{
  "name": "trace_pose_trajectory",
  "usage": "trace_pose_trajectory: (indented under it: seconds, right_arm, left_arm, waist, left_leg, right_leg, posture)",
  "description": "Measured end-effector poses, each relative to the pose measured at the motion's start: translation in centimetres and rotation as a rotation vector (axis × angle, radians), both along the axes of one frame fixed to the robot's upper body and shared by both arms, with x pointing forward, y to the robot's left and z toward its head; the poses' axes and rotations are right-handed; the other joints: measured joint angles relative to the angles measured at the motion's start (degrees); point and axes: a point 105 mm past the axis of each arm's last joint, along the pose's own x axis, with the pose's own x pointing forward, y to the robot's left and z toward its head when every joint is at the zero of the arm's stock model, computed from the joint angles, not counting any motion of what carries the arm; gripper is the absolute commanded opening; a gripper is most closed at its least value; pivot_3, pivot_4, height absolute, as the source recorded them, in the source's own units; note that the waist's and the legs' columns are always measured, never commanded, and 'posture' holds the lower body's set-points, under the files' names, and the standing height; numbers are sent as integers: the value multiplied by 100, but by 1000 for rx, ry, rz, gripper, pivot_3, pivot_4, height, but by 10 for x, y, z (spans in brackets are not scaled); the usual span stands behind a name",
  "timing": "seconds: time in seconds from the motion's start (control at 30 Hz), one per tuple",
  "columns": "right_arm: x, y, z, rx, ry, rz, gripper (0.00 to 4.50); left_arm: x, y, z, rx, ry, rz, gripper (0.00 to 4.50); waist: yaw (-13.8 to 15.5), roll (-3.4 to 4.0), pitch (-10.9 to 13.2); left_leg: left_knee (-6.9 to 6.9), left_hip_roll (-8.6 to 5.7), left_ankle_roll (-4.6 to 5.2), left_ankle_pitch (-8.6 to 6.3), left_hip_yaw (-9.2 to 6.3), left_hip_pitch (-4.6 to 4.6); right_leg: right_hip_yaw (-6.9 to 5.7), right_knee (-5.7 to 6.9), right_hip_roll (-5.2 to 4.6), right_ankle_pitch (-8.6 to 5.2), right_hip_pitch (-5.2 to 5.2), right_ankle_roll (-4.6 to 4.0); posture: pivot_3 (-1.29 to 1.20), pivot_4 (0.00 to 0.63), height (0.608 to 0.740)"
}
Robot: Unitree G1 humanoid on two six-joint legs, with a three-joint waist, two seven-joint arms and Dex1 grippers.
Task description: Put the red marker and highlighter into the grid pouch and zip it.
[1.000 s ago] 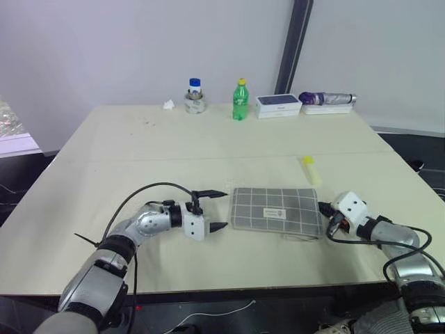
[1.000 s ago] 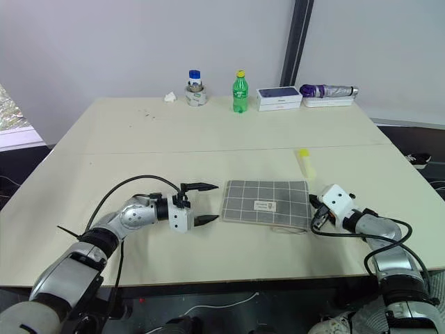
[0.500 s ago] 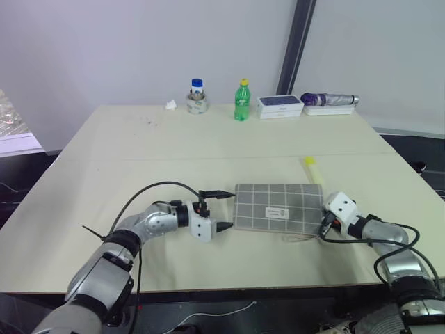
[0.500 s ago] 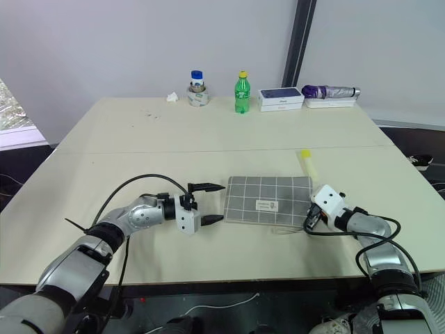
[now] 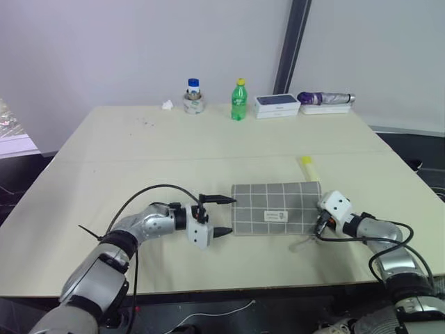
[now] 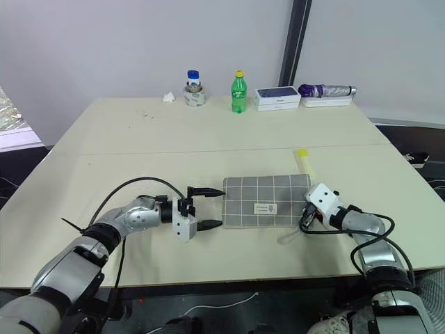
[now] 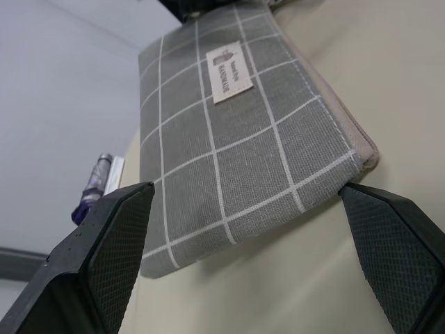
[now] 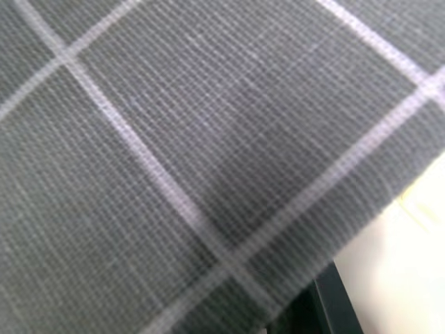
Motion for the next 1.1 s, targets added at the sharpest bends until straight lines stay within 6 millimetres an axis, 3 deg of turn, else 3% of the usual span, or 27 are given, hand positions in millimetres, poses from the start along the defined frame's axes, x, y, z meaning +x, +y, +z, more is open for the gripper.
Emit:
trace_pose_trajectory:
  seconds: [0.33, 0.63, 1.1]
  right_arm:
    - [7, 7, 8, -8, -18, 23, 26]
    - [0, -6, 38, -41, -33, 72, 26]
    - [-9, 15, 13, -18, 16, 66, 26]
  left_arm:
    - [-6, 31, 0, 32, 5, 40, 4500]
    - [-2, 25, 3, 83, -90, 22, 4500]
    - [3, -2, 1, 56, -128, -5, 4500]
  waist:
    - [-57, 0, 0]
    - [-59, 1, -1]
    - [52, 3, -2]
  left_leg:
    - [2, 1, 16, -9, -1, -1]
    - [5, 0, 24, -13, -3, 1]
    - [9, -3, 23, -13, -2, 1]
  right_leg:
    - [0, 3, -3, 0, 0, 0]
    - [0, 8, -1, 0, 3, 0]
    - [0, 10, -4, 0, 4, 0]
  posture:
    - [0, 150, 740]
    - [0, 150, 740]
    - [0, 150, 740]
